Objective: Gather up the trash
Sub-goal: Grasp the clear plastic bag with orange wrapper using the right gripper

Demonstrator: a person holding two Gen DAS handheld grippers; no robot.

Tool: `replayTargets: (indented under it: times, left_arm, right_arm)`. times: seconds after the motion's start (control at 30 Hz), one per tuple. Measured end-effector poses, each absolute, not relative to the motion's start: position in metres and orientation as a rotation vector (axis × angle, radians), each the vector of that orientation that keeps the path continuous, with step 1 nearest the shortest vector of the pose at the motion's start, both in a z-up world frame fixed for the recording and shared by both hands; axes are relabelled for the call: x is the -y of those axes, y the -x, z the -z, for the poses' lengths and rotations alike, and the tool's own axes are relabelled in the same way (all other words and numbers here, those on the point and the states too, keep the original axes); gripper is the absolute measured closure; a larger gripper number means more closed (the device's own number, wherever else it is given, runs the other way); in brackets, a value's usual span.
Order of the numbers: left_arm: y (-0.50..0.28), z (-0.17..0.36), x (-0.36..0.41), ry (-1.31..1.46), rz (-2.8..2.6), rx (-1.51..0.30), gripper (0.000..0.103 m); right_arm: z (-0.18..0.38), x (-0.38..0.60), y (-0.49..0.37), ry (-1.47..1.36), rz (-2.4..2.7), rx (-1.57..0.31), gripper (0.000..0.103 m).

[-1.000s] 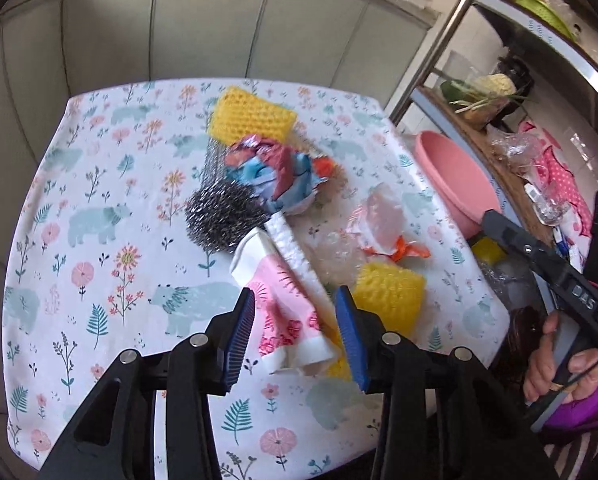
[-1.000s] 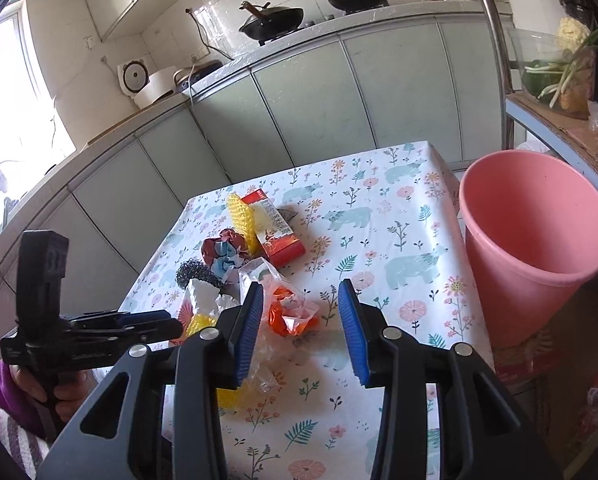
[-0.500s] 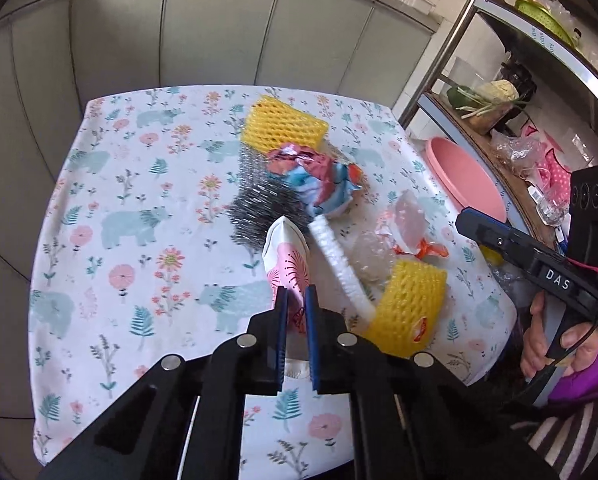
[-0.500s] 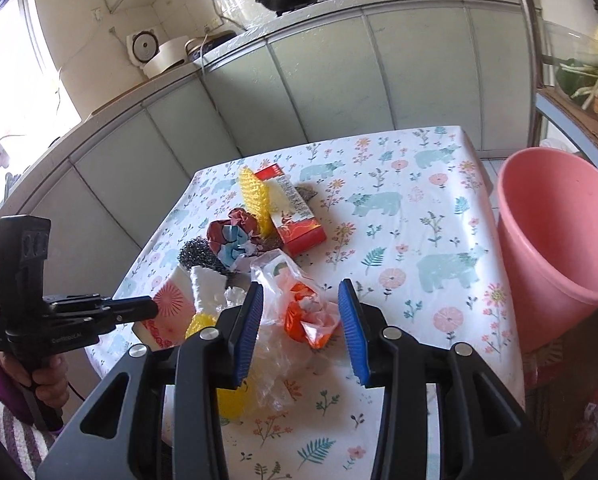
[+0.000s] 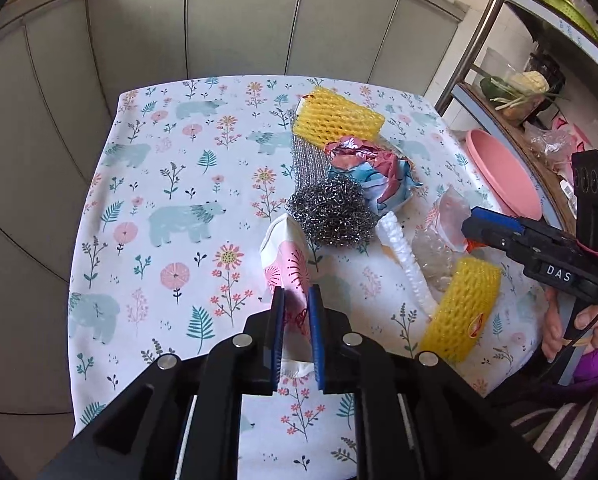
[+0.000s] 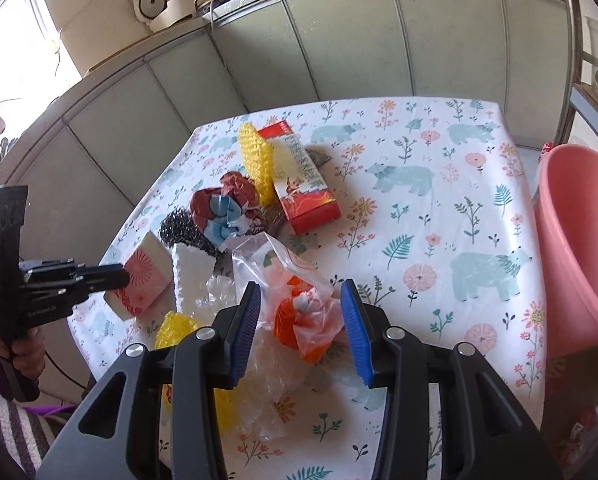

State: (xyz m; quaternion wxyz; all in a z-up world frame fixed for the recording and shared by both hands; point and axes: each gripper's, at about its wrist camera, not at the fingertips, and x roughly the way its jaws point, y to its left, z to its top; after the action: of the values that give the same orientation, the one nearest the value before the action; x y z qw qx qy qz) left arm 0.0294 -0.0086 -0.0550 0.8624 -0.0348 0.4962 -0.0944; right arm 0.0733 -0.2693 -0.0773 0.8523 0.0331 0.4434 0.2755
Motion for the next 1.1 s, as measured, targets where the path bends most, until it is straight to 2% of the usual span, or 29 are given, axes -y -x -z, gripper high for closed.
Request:
replayTargets:
  times: [0.23,0.3,0.67,0.7,0.73,1.0,1.1]
  left_arm:
    - [-0.033,0.056,0.013,0.027,0.185,-1.050,0.090]
    - [-0.034,0.056,0.014,0.019,0.185,-1.052,0.090]
    - [-0.024,0.035,0.016,0.031,0.206,-0.977,0.092]
    - [-0.023,0.031,0.016,0.032,0.205,-0.961,0.093]
    - [-0.022,0.027,0.016,0.033,0.204,-0.948,0.093]
    - [-0.013,0.010,0.013,0.045,0.195,-0.890,0.092]
    - [-0.011,0.008,0.011,0.053,0.193,-0.878,0.093]
  right_arm:
    - [0.081,0.272,-0.074,-0.071,-0.591,-0.951,0.060]
    - [0.082,0.273,-0.073,-0.079,-0.601,-0.947,0.065]
    - [0.072,0.288,-0.062,-0.134,-0.591,-0.891,0.076]
    - [0.070,0.291,-0.061,-0.141,-0.589,-0.883,0.095]
    - [0.068,0.293,-0.060,-0.147,-0.580,-0.875,0.103]
    - [0.062,0.303,-0.056,-0.159,-0.548,-0.882,0.102]
    - [0.062,0.304,-0.058,-0.165,-0.545,-0.906,0.099]
